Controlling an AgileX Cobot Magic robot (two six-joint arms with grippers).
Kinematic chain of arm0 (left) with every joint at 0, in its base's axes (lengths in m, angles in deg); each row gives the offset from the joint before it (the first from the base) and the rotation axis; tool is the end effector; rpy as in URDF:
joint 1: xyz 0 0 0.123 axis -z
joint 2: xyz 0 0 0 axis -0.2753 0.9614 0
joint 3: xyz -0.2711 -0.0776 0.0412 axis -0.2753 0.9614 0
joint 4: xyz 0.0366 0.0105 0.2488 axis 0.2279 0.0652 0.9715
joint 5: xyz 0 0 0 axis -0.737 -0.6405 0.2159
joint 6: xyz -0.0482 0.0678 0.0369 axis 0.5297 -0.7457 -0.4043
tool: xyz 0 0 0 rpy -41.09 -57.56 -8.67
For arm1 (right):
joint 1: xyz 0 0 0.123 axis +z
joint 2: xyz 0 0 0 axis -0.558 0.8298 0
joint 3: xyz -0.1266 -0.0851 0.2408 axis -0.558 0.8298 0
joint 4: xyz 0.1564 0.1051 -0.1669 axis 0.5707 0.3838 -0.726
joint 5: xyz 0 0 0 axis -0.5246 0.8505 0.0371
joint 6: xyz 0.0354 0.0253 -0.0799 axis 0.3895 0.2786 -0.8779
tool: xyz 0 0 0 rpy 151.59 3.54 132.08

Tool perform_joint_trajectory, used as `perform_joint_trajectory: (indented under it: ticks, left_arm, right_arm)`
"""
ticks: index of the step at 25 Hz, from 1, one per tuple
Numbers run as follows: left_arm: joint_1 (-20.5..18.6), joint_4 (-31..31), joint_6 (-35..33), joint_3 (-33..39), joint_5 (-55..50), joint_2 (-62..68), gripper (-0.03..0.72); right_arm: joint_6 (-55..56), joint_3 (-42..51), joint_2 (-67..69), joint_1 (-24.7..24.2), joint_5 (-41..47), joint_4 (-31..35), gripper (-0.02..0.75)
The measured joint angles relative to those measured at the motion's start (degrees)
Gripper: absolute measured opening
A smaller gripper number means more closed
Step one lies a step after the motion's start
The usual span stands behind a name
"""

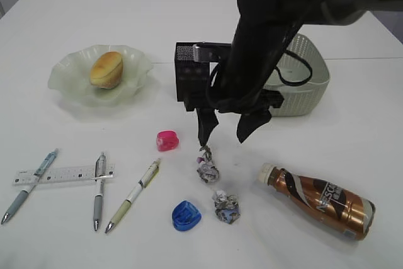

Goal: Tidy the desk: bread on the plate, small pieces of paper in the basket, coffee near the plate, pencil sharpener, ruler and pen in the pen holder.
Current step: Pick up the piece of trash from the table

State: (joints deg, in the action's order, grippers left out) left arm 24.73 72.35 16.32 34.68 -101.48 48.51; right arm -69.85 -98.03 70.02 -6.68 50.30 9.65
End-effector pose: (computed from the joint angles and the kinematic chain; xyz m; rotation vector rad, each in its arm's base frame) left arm 0.1670 -0.0203 0.2986 0.1081 2.2113 -0.0336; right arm 0.3735 0.2127 0.2013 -0.3807 3.0565 0.3563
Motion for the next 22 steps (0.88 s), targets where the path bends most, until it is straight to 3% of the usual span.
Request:
perform_joint_trajectory:
  ticks: [10,22]
  left_arm:
    - [0.00,0.37,0.00,0.00,-2.08,0.00,0.361]
    - [0.00,3.01,0.00,0.00,-3.99,0.00,0.361]
  right_arm:
    - [-0.46,-1.78,5.96,0.60,-5.24,0.25,0.580]
    - [-0.87,-3.97,9.88,2.05,-4.85,-2.85,0.580]
